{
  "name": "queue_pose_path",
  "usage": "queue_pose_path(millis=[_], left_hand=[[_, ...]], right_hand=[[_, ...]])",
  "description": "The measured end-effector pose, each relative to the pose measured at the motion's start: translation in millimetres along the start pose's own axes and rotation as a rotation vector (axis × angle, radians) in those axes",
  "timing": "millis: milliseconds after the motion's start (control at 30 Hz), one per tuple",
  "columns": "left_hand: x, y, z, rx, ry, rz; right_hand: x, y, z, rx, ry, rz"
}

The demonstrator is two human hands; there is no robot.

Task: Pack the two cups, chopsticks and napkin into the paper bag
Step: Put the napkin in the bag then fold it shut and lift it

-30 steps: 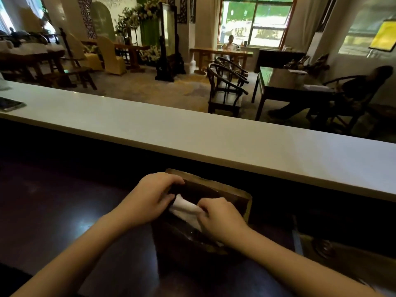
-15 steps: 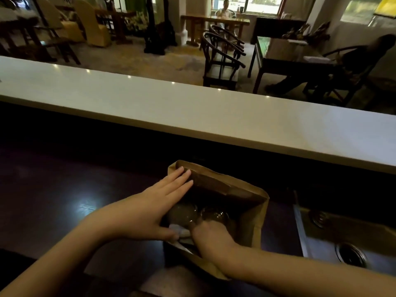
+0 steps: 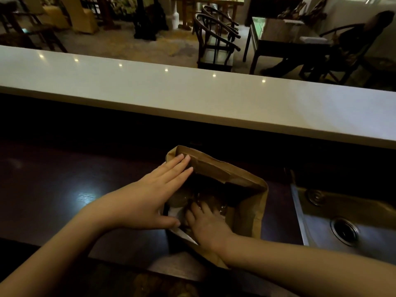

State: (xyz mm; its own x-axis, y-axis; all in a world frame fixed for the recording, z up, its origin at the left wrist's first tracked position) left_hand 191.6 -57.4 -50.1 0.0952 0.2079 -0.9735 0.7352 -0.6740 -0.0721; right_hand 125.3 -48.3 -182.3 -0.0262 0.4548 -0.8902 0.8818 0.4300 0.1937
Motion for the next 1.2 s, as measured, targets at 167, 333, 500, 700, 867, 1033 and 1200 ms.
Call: queue_pose_path(millis=[167, 333, 500, 700, 867, 1033, 1200], left_hand=[[0, -1, 1, 0.011, 0.025, 0.012], [1, 2, 2, 0.019, 0.053, 0.016], [-1, 7, 0, 0.043, 0.062, -0.027], [-7, 16, -5, 0.066, -0.037, -0.167], [-17, 15, -9, 0.1, -0.248, -0.428], [-14, 27, -14, 0.028, -0.446, -0.433], [-6, 50, -15, -0.114, -0.592, -0.707]], right_hand=[[2, -9, -2, 0.048, 0.07, 0.089], [0, -13, -3, 0.055, 0.126, 0.097], [-15, -26, -13, 0.116, 0.125, 0.099], [-76, -52, -59, 0.111, -0.026, 0.188], [-110, -65, -102, -0.029, -0.171, 0.159], [-115, -96, -133, -0.09, -0.358, 0.115], [-103, -126, -142, 0.005, -0.631, 0.432]])
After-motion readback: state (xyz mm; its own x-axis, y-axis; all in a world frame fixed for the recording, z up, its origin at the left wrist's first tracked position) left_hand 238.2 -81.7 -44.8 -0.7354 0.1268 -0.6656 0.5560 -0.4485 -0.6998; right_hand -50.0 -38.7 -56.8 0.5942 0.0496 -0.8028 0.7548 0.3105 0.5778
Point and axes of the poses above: each hand's wrist, its own z-axis towards the middle knuckle, its own x-axis out of the palm, y = z × x, the point moved 9 cm from there along z, towards the middle knuckle, and after that the axes turned 10 degrees about z, right-handed, at the moved point
